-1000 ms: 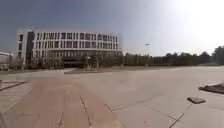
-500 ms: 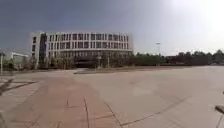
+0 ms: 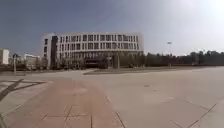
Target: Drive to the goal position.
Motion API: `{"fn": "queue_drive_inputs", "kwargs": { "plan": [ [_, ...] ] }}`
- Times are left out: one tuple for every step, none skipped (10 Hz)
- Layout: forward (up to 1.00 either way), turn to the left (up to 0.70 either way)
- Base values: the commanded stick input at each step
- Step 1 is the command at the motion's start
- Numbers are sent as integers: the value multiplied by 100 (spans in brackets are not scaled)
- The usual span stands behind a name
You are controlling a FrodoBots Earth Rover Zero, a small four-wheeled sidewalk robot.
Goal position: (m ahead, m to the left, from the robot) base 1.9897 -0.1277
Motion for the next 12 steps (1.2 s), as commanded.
{"fn": "queue_drive_inputs", "kwargs": {
  "plan": [
    [70, -2],
    [70, -2],
    [70, -2],
    [70, -2],
    [70, -2],
    [70, -2],
    [70, -2],
    [70, -2],
    [70, -2],
    [70, -2],
    [70, -2],
    [70, -2]
  ]
}}
